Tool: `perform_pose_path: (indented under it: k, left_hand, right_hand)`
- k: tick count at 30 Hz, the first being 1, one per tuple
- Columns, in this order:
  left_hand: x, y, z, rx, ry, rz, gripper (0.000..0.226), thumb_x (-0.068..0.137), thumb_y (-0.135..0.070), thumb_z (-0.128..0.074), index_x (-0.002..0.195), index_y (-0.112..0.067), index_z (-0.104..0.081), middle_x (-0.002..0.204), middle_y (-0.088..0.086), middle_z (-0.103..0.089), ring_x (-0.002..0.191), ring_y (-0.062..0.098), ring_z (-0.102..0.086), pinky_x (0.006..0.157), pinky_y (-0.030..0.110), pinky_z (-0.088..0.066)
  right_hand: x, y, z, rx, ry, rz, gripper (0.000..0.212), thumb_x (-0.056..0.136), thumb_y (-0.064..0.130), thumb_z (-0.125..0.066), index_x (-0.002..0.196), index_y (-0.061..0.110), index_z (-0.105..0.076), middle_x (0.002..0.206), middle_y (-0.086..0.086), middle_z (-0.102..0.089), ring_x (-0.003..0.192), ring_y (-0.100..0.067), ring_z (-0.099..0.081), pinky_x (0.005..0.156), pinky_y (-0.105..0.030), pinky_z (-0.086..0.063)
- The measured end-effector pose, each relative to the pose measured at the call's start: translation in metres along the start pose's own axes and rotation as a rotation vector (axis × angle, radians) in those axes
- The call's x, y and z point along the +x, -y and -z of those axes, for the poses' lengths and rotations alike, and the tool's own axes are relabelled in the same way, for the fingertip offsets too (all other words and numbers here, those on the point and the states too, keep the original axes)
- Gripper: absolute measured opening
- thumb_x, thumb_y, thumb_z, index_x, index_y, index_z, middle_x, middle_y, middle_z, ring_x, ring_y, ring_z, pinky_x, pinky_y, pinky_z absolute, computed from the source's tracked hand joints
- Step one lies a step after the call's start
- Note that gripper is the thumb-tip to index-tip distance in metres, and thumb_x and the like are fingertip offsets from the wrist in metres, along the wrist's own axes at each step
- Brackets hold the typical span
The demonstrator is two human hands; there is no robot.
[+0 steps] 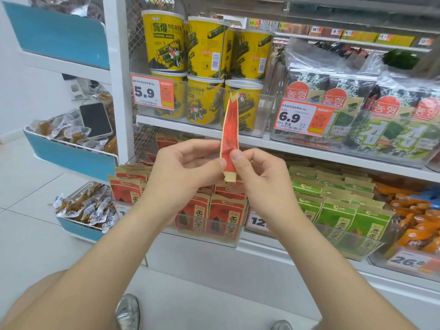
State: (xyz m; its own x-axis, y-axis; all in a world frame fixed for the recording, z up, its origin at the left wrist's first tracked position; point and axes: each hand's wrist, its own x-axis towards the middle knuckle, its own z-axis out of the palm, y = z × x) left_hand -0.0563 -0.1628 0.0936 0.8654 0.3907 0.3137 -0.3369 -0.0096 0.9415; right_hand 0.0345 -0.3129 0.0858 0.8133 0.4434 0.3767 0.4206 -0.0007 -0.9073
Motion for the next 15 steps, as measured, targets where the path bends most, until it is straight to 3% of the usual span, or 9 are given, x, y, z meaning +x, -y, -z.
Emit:
perform_pose_path:
  k: [4,7,12,15]
  left_hand:
    - [-0.0001,-0.0017,0.006,0.066,0.043,0.019,0.035,0.096,0.003,-0.075,0.128,-0.011,-0.075,0.118,0.0,-0.081,0.109,0.017,-0.078,0.081,0.03,-0.065]
    - [-0.0002,-0.0003,0.0076,0.106,0.035,0.018,0.036,0.097,0.005,-0.073,0.128,-0.014,-0.074,0.118,-0.004,-0.081,0.11,0.014,-0.078,0.081,0.03,-0.066]
    - [0.0,0.0015,0.0091,0.11,0.026,0.023,0.036,0.098,0.005,-0.072,0.126,-0.017,-0.075,0.117,-0.006,-0.081,0.11,0.014,-0.078,0.081,0.029,-0.065]
    - [-0.0008,-0.0001,0.0091,0.121,0.027,0.012,0.044,0.099,0.005,-0.071,0.132,-0.023,-0.072,0.123,-0.008,-0.079,0.111,0.015,-0.077,0.084,0.032,-0.066]
  right_hand:
    - [-0.0002,-0.0019,-0.0008,-0.042,-0.007,-0.002,0.034,0.106,0.038,-0.067,0.085,0.011,-0.071,0.081,-0.017,-0.074,0.067,-0.02,-0.067,0.074,-0.051,-0.063]
    - [0.0006,-0.0041,-0.0012,-0.097,-0.01,0.008,0.034,0.104,0.043,-0.068,0.082,0.018,-0.071,0.077,-0.011,-0.075,0.075,-0.037,-0.07,0.076,-0.058,-0.062]
    - [0.0003,-0.0024,-0.0035,-0.118,-0.022,-0.008,0.033,0.103,0.044,-0.07,0.082,0.018,-0.074,0.078,-0.007,-0.077,0.074,-0.031,-0.073,0.077,-0.059,-0.061]
    - [0.0005,-0.0032,-0.0028,-0.073,0.003,-0.016,0.036,0.106,0.045,-0.066,0.087,0.018,-0.079,0.085,-0.016,-0.077,0.088,-0.042,-0.072,0.076,-0.061,-0.063]
